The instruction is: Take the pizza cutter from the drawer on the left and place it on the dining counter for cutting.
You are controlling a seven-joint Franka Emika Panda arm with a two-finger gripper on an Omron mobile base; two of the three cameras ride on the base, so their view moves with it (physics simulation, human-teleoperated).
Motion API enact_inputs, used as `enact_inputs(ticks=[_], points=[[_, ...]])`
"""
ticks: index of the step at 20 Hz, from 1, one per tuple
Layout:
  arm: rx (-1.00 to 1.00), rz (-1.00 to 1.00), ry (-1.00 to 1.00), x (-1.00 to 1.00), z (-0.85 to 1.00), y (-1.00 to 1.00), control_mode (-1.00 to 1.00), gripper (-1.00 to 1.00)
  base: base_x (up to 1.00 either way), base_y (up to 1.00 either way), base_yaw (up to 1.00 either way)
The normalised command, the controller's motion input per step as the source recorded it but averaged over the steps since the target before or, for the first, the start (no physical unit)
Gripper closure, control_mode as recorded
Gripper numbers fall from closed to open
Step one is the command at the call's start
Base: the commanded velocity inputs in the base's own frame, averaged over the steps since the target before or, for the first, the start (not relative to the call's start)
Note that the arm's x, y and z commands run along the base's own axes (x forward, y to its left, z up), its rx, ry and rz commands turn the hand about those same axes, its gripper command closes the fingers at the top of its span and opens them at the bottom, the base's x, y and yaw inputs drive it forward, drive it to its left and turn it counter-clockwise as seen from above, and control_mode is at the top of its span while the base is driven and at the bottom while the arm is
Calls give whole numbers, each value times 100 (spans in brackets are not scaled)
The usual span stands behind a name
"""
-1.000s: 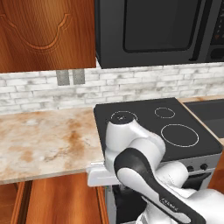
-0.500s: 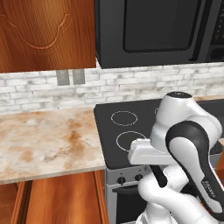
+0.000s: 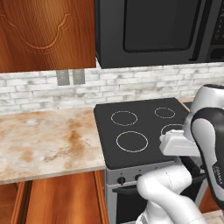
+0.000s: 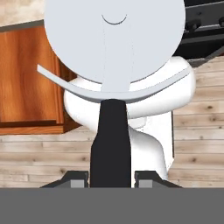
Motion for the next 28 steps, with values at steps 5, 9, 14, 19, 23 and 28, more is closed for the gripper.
enact_inputs(ticks=[5, 9, 14, 19, 23, 28], points=[[0, 0, -1, 7, 0, -33, -100, 100, 0, 0, 0], [-2, 0, -2, 22, 0, -9, -100, 100, 0, 0, 0], [-1, 0, -3, 26, 0, -18, -100, 100, 0, 0, 0], [-10, 0, -6, 0, 0, -25, -100, 100, 0, 0, 0], [-17, 0, -6, 0, 0, 0, -100, 100, 0, 0, 0], [-2, 0, 0, 13, 0, 0, -100, 100, 0, 0, 0]])
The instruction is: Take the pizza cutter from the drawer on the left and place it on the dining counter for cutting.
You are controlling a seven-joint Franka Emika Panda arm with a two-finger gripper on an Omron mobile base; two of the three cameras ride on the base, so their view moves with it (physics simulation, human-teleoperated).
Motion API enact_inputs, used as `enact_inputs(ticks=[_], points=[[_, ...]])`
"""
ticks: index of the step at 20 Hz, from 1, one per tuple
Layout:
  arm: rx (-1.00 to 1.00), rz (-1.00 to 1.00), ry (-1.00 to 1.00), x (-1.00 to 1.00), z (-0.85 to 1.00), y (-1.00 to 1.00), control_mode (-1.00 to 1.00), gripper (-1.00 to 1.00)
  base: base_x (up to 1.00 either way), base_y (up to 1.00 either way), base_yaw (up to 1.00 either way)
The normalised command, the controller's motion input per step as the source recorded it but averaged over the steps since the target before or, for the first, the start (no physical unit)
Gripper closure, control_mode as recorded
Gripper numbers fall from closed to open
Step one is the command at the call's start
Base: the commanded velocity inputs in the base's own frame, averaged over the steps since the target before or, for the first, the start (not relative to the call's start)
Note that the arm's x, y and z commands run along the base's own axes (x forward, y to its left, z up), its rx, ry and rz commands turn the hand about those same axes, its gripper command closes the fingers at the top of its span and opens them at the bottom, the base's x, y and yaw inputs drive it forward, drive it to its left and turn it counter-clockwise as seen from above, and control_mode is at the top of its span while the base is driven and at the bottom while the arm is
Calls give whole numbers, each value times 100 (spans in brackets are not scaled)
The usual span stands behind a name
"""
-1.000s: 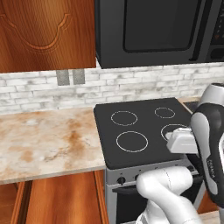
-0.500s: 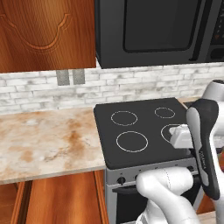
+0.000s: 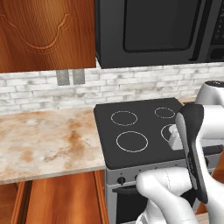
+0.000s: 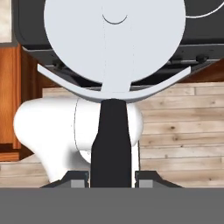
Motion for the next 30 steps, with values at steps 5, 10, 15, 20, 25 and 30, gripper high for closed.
enact_inputs(ticks=[5, 10, 15, 20, 25, 30], points=[[0, 0, -1, 18, 0, -11, -100, 100, 0, 0, 0], [-4, -3, -1, 3, 0, -7, -100, 100, 0, 0, 0], [-2, -1, 0, 14, 0, -9, -100, 100, 0, 0, 0], [0, 0, 0, 19, 0, -14, -100, 100, 0, 0, 0], [0, 0, 0, 9, 0, 0, 100, 100, 1, -2, 0], [0, 0, 0, 0, 0, 0, 100, 100, -18, -25, -38]])
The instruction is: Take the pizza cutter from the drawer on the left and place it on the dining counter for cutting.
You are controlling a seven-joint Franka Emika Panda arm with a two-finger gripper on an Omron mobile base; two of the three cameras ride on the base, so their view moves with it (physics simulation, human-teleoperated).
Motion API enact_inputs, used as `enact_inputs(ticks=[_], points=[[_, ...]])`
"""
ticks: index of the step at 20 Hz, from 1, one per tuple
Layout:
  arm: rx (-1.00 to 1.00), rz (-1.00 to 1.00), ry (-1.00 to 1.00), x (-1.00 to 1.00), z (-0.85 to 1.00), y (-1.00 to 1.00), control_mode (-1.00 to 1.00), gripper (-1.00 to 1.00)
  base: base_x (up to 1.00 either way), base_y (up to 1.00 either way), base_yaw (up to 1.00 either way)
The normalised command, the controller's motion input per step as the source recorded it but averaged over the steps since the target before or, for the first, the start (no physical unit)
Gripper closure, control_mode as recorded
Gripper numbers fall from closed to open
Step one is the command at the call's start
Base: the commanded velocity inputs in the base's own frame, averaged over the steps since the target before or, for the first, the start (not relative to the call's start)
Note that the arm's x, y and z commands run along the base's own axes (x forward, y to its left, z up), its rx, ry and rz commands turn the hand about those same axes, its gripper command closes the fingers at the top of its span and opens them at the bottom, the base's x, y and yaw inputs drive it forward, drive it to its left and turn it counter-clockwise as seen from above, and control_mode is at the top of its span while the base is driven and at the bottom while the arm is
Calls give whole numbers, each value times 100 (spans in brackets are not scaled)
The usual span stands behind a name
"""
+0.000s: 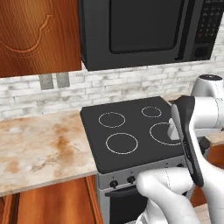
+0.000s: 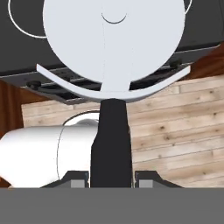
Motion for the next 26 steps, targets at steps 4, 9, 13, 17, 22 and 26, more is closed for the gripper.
enact_inputs(ticks=[4, 9, 13, 17, 22, 26], points=[[0, 0, 0, 0, 0, 0, 100, 100, -8, -34, -70], [0, 0, 0, 0, 0, 0, 100, 100, -1, -28, -79], [0, 0, 0, 0, 0, 0, 100, 100, 0, -34, -80], [0, 0, 0, 0, 0, 0, 100, 100, 0, -37, -80], [0, 0, 0, 0, 0, 0, 100, 100, 9, -38, -77], [0, 0, 0, 0, 0, 0, 100, 100, 13, -41, -74]])
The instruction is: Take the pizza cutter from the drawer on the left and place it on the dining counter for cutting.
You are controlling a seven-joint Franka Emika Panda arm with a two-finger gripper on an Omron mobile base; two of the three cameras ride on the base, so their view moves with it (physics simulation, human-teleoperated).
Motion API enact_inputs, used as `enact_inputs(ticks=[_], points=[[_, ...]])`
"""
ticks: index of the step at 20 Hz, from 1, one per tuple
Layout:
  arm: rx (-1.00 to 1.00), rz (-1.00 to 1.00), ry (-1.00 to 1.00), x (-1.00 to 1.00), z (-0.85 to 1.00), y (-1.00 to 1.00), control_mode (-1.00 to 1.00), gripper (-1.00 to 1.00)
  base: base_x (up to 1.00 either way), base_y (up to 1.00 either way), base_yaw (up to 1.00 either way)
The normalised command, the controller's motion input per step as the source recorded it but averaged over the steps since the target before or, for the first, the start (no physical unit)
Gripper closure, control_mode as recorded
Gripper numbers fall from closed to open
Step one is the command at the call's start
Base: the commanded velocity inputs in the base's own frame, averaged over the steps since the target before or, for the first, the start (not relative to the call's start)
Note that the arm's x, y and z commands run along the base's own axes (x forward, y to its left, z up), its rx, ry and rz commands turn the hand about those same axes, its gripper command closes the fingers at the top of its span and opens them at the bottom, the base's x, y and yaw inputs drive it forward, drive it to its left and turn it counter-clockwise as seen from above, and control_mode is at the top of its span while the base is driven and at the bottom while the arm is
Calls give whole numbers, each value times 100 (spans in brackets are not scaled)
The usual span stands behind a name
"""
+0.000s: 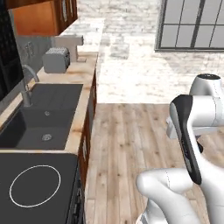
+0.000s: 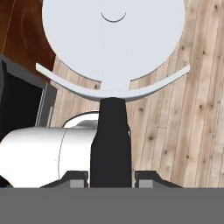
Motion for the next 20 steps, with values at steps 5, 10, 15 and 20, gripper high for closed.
enact_inputs(ticks=[5, 10, 15, 20], points=[[0, 0, 0, 0, 0, 0, 100, 100, 14, -54, -71], [0, 0, 0, 0, 0, 0, 100, 100, 11, -51, -73], [0, 0, 0, 0, 0, 0, 100, 100, 19, -40, -73], [0, 0, 0, 0, 0, 0, 100, 100, 35, -26, -69]])
